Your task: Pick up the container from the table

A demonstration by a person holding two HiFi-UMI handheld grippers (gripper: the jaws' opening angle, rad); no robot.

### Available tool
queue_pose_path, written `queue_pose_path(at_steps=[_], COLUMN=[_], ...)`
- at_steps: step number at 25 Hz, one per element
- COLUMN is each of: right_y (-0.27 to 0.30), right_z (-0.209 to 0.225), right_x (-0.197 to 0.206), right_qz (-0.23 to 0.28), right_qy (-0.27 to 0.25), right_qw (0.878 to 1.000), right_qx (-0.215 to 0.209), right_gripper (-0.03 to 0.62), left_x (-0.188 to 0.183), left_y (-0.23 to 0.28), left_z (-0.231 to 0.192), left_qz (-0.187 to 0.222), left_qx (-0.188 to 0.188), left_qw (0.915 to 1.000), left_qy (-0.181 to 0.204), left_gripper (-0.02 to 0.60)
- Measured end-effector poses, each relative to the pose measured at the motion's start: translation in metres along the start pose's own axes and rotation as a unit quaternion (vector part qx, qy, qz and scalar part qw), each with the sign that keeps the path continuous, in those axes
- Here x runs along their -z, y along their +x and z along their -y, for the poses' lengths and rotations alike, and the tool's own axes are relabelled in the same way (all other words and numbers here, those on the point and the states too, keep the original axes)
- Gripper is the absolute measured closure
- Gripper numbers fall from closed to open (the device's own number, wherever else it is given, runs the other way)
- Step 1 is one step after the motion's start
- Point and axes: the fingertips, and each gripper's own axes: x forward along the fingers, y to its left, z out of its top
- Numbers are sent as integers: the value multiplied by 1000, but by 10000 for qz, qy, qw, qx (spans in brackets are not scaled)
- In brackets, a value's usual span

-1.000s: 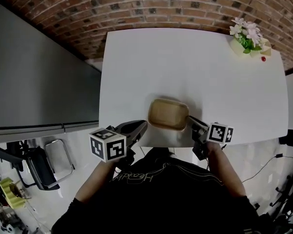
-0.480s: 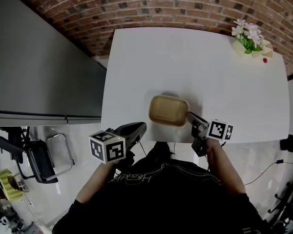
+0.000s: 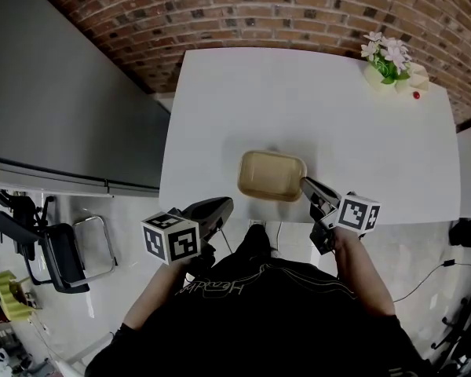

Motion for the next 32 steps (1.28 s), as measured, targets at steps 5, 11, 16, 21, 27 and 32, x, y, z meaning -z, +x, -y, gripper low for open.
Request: queue_pose_path(at_steps=[5,11,16,21,27,32], right_y=[-28,-65,-99,-133,-170,-197], right_z=[-17,-47,-62,-76,-101,-111], right_x=[-3,-9,-16,-16,-22,-26], right_qz=[136,418,698,925,1238,1488], right_qy=[-358,-587,-750,-984,-1239,-1617], right_qw=[9992,9968,9936,9891,9815,9731], right_qx=[-59,-346,-471,-580,-771,-698], right_gripper=[549,549,549,549,549,549], left_x=[13,28,37,35,29,27], left_y=[-5,-9,-13,-21,-28,-35], left_z=[19,49,80,110,144,168], left_qz=[80,178,260,436,643,771], left_qx=[54,161,273,406,582,758], left_qw=[10000,9996,9988,9967,9928,9886], left_qy=[19,152,300,550,824,1046], left_gripper=[578,578,578,578,578,578])
